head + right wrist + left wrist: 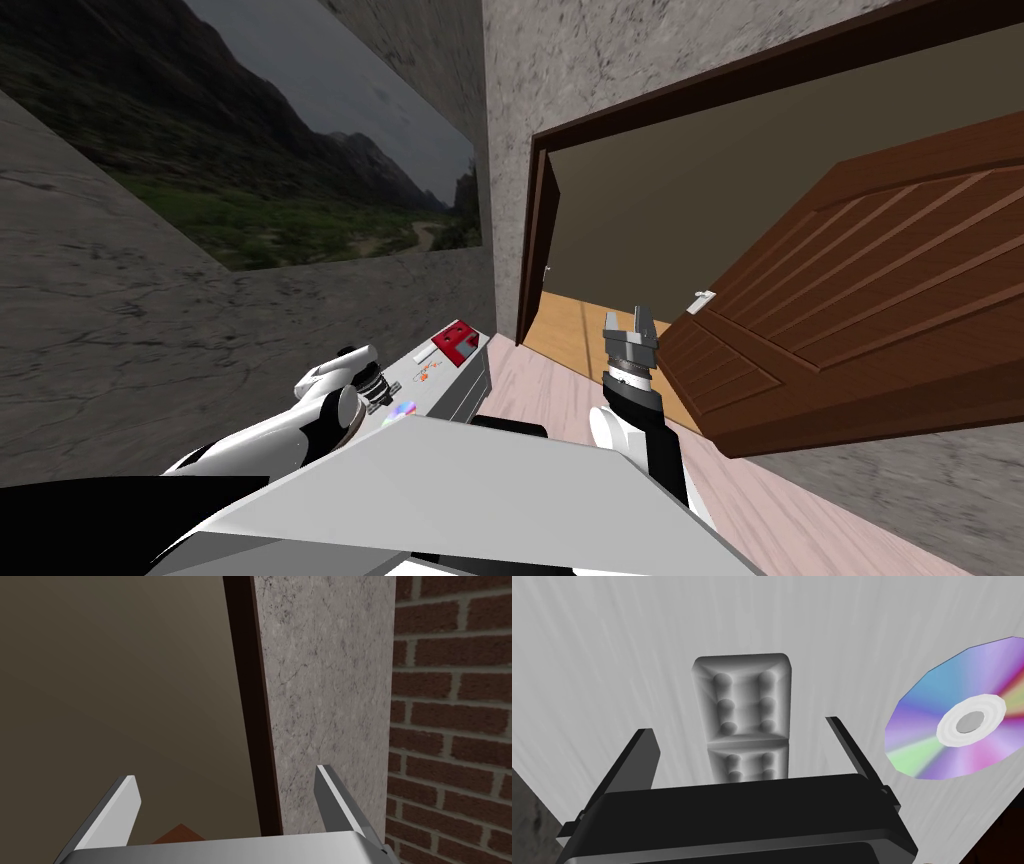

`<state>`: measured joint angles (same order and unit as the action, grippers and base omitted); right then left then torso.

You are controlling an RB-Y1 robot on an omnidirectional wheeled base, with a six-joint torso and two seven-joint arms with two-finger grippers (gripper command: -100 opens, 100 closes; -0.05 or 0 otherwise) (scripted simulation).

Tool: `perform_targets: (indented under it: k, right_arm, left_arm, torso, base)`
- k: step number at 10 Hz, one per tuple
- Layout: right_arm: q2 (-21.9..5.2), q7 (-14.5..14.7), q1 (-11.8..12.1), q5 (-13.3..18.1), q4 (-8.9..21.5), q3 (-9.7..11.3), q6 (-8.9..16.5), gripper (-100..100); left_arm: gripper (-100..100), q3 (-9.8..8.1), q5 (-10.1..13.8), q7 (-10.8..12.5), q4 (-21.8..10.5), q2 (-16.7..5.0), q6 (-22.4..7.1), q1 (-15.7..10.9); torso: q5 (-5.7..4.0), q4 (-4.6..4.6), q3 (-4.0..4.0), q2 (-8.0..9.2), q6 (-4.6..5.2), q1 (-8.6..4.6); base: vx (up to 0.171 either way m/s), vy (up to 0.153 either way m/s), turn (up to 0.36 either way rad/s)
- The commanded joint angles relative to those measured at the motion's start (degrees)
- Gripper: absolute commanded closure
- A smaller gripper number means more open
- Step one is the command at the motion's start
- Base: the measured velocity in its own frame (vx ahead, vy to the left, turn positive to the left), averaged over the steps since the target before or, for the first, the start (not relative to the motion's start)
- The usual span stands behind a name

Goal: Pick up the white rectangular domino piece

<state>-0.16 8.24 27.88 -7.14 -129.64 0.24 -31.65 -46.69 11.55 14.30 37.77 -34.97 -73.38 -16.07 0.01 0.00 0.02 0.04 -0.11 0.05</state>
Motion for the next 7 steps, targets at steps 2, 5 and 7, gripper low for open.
perform_targets:
  k: [2,5,7]
  right_arm:
    - [0.0,0.0,0.0,0.0,0.0,0.0,0.0,0]
    - [0.0,0.0,0.0,0.0,0.0,0.0,0.0,0]
    - [0.0,0.0,0.0,0.0,0.0,0.0,0.0,0]
  left_arm:
    - [-100,0.18,0.03,-0.08,-0.79,0.13,0.84,-0.05]
    - [100,0.2,0.04,-0.07,-0.91,0.18,0.87,-0.03]
    - [100,0.2,0.04,-0.08,-0.89,0.17,0.9,-0.04]
  torso:
    - [-0.01,0.0,0.01,0.02,0.0,-0.03]
    - [0.05,0.0,0.01,0.02,0.02,0.07]
    - [0.06,-0.01,0.0,0.01,0.02,0.1]
  base:
    - [0.011,0.01,0.01]
    - [0.0,0.0,0.0]
    - [0.0,0.0,0.0]
